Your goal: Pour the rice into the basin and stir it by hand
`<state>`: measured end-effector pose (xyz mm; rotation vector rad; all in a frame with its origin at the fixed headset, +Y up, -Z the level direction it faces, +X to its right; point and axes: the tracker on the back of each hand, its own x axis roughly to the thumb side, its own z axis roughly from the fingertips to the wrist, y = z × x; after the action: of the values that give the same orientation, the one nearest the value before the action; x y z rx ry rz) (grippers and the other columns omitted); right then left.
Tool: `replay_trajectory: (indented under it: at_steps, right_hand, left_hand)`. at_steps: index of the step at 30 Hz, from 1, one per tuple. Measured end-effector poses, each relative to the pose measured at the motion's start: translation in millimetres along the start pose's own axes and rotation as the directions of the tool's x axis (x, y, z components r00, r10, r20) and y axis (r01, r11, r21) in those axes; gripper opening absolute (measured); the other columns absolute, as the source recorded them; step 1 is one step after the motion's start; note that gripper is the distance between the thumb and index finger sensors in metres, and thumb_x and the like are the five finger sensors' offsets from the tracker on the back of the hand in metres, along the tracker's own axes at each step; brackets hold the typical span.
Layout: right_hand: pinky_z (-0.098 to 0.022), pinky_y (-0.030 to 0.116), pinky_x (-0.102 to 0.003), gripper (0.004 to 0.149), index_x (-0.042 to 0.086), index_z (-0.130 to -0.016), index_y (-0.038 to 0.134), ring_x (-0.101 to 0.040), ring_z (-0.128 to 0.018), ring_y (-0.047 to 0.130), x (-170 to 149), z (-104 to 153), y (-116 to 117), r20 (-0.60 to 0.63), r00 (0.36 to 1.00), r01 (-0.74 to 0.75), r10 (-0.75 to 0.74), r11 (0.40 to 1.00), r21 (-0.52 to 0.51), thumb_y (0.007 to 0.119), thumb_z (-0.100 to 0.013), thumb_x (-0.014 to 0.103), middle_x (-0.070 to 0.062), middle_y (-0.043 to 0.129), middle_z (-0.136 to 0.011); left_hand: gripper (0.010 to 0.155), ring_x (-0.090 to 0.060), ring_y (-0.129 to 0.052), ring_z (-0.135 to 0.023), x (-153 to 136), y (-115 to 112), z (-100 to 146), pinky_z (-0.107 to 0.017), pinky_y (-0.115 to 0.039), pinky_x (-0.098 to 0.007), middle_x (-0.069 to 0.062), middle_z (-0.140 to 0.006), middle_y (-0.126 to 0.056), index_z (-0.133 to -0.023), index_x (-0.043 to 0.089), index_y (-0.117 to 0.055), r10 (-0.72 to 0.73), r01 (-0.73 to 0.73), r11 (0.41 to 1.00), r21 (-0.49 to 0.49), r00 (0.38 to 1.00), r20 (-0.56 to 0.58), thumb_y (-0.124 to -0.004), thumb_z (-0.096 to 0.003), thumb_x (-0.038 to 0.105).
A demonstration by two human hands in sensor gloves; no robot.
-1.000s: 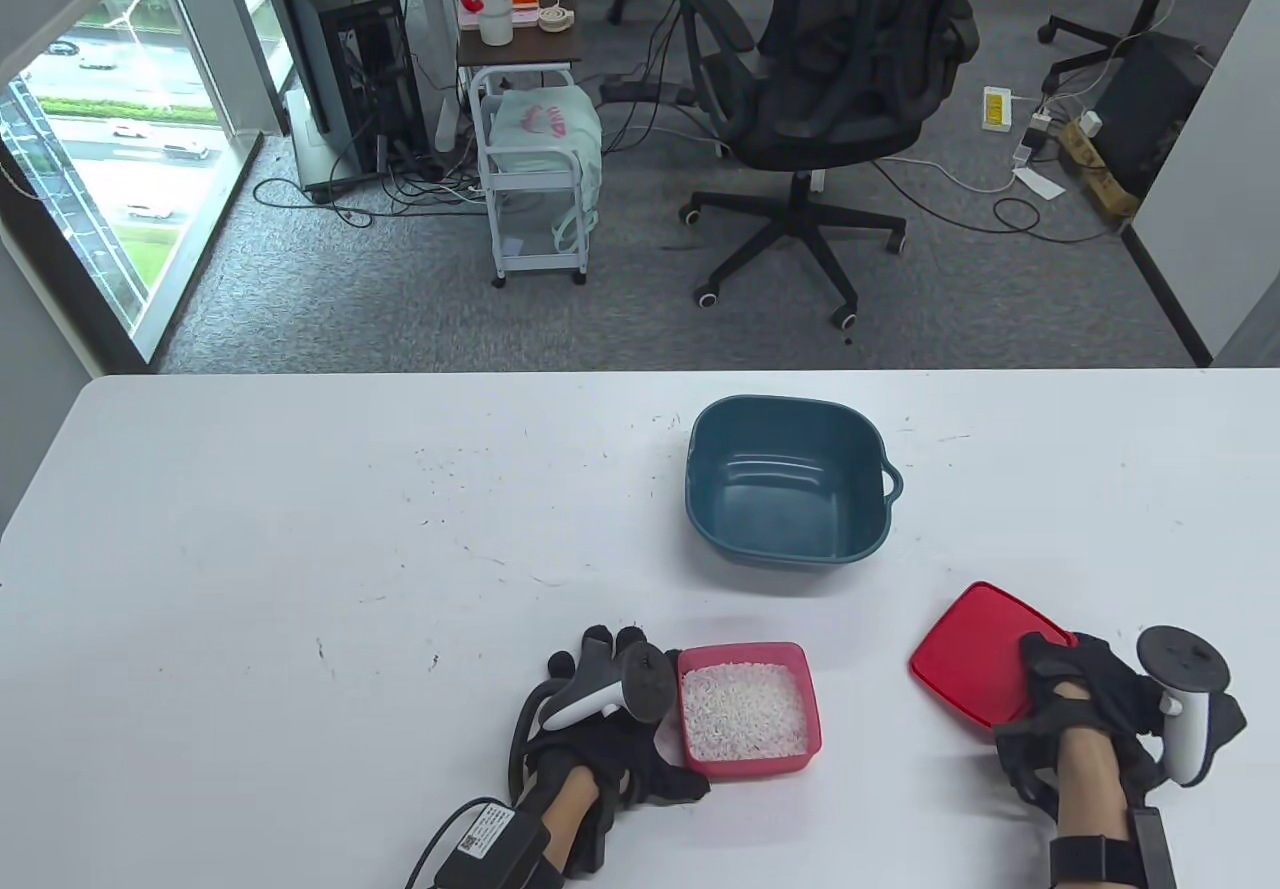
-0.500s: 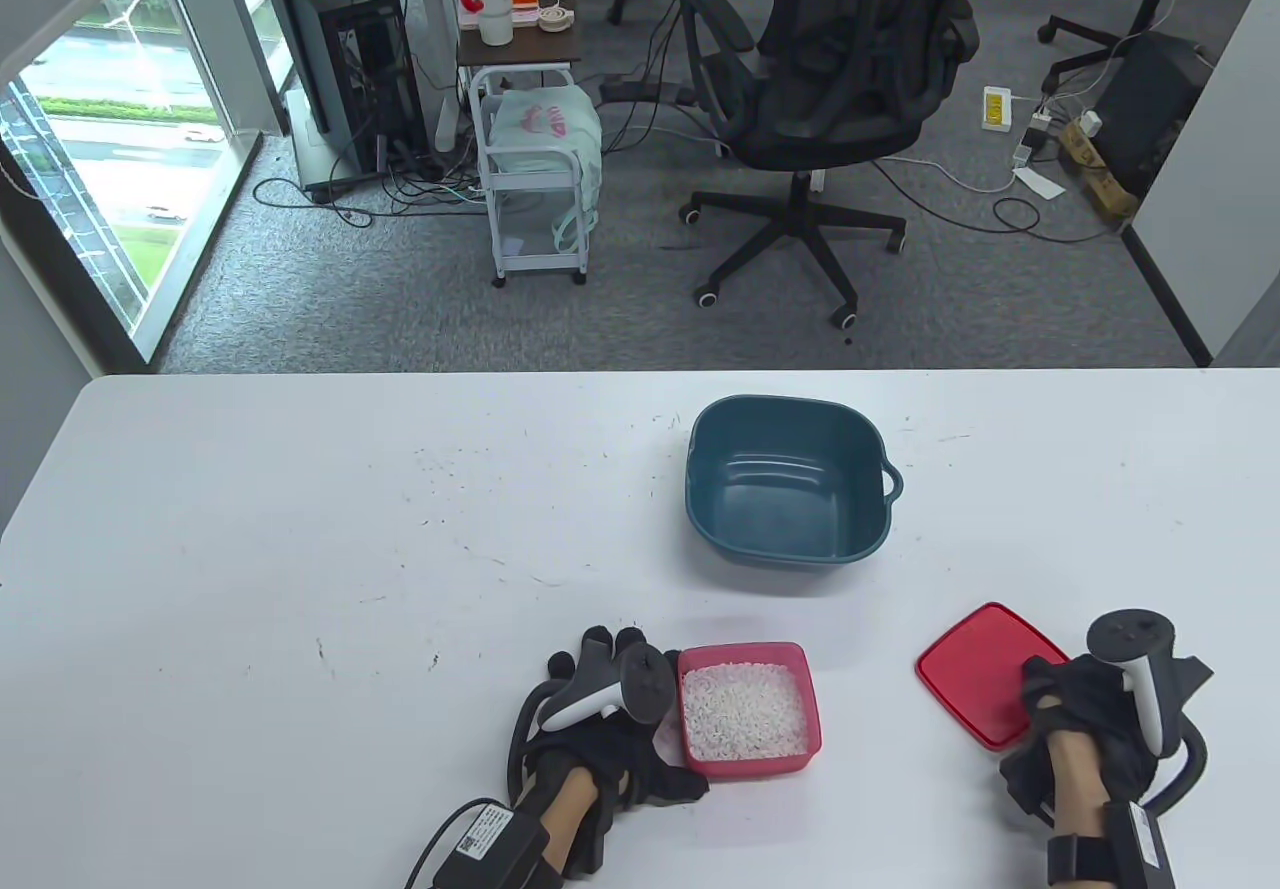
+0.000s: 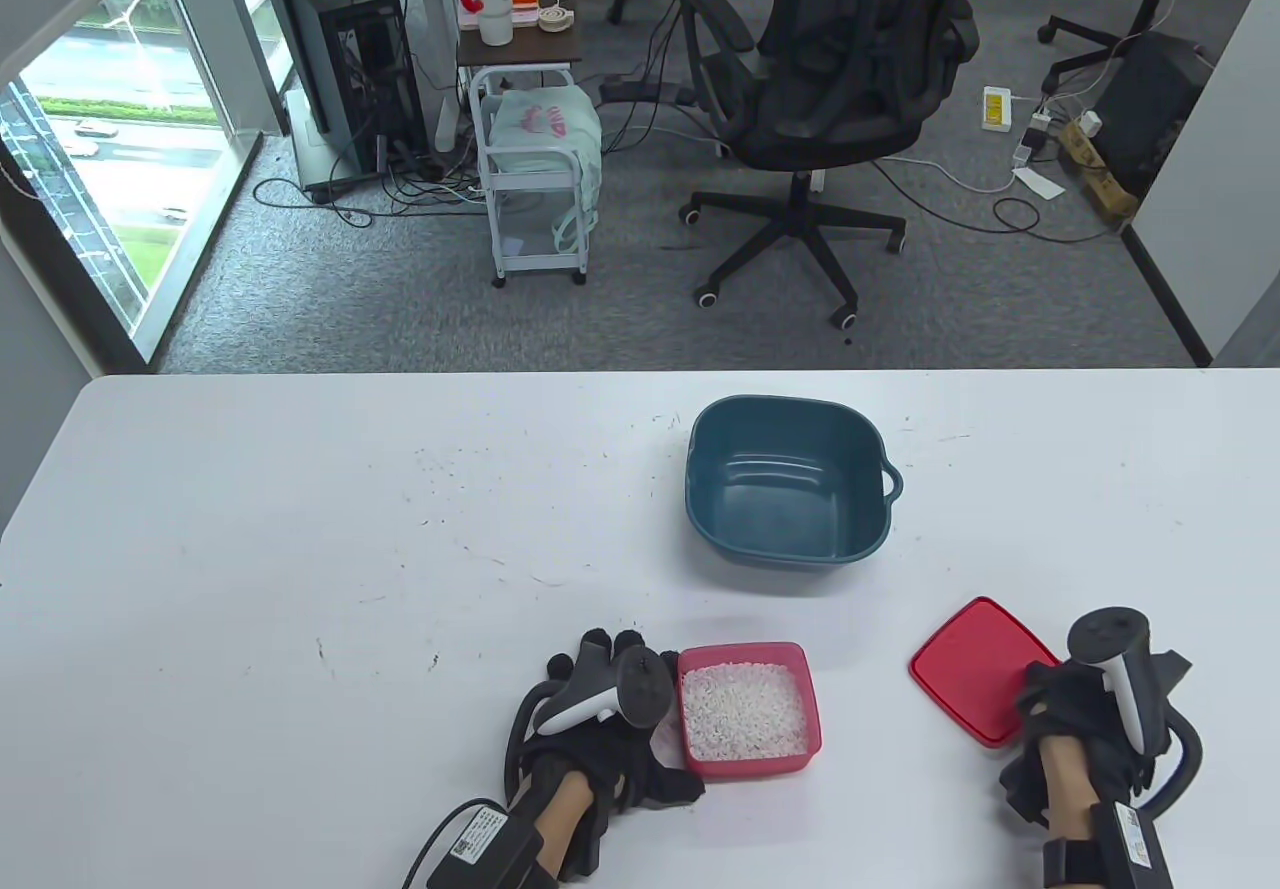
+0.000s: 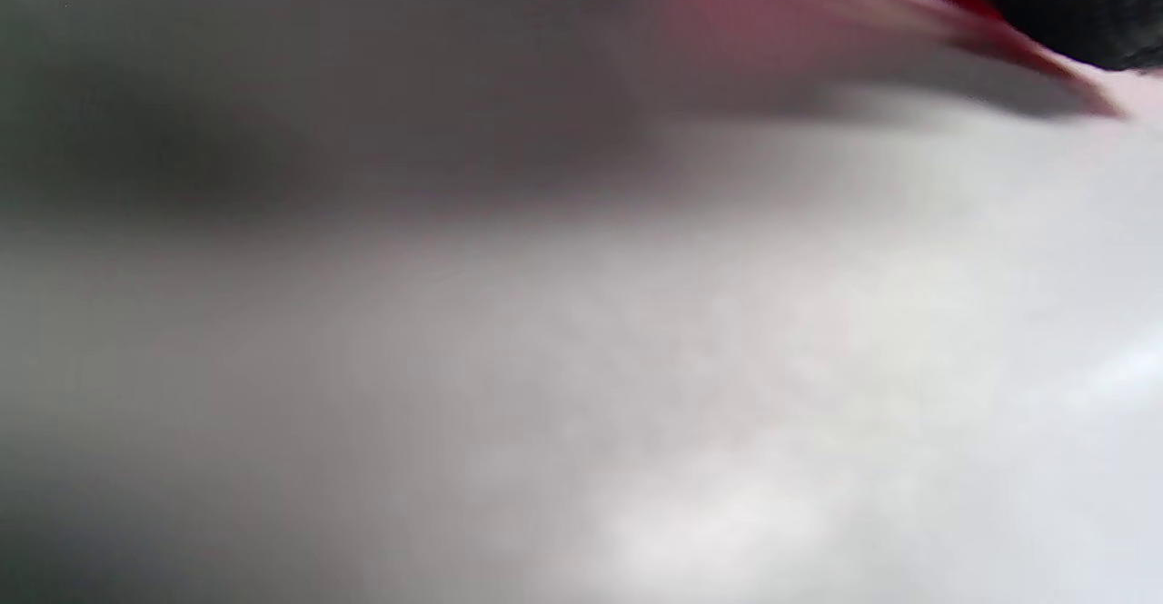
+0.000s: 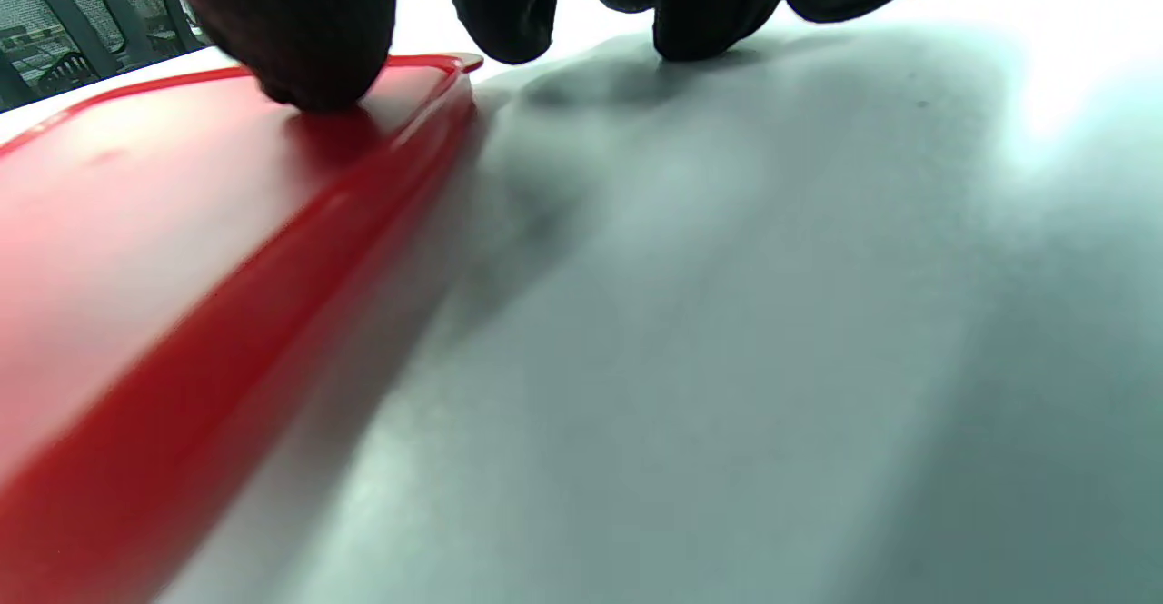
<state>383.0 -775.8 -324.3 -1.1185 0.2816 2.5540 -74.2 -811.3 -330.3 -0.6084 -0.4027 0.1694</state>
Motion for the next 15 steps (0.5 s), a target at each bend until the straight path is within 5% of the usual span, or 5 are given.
replay_trajectory:
  at_steps: [5, 10, 13, 15]
  right_hand:
    - [-0.052, 0.06, -0.069, 0.063, 0.007, -0.08, 0.072, -0.05, -0.071, 0.071, 5, 9, -10, 0.047, 0.999, 0.025, -0.023, 0.999, -0.038, 0.086, -0.031, 0.044, -0.028, 0.055, -0.092]
    - [-0.05, 0.063, -0.066, 0.061, 0.007, -0.081, 0.072, -0.051, -0.071, 0.072, 22, 39, -32, 0.195, 0.978, 0.096, -0.07, 0.988, -0.124, 0.084, -0.033, 0.043, -0.028, 0.056, -0.093]
    - [-0.047, 0.069, -0.062, 0.058, 0.007, -0.081, 0.073, -0.048, -0.066, 0.078, 42, 74, -50, 0.373, 0.922, 0.186, -0.101, 0.962, -0.2, 0.083, -0.034, 0.041, -0.027, 0.062, -0.091]
    - [-0.042, 0.075, -0.059, 0.057, 0.007, -0.082, 0.074, -0.046, -0.06, 0.085, 66, 102, -55, 0.573, 0.811, 0.24, -0.121, 0.961, -0.137, 0.082, -0.035, 0.038, -0.026, 0.069, -0.088]
  left_hand:
    - [0.127, -0.061, 0.004, -0.1, -5, 20, 33, -0.065, -0.012, -0.081, -0.023, -0.114, 0.005, -0.111, 0.024, -0.003, -0.022, 0.022, 0.996, 0.09, 1.0, 0.002, -0.077, -0.0232, 0.077]
    - [0.111, -0.061, -0.016, -0.105, -10, 49, 64, -0.069, -0.025, -0.079, -0.027, -0.118, -0.014, -0.114, 0.017, -0.022, 0.007, 0.006, 0.898, 0.439, 1.0, -0.028, -0.073, -0.0331, 0.073]
    - [0.101, -0.059, -0.039, -0.106, -12, 55, 72, -0.072, -0.043, -0.076, -0.025, -0.118, -0.035, -0.114, 0.017, -0.038, -0.004, 0.044, 0.803, 0.595, 0.998, -0.069, -0.074, -0.0358, 0.069]
    - [0.096, -0.057, -0.048, -0.106, -15, 55, 72, -0.072, -0.05, -0.073, -0.024, -0.118, -0.044, -0.113, 0.017, -0.046, -0.078, 0.148, 0.76, 0.633, 0.987, -0.137, -0.074, -0.0361, 0.068]
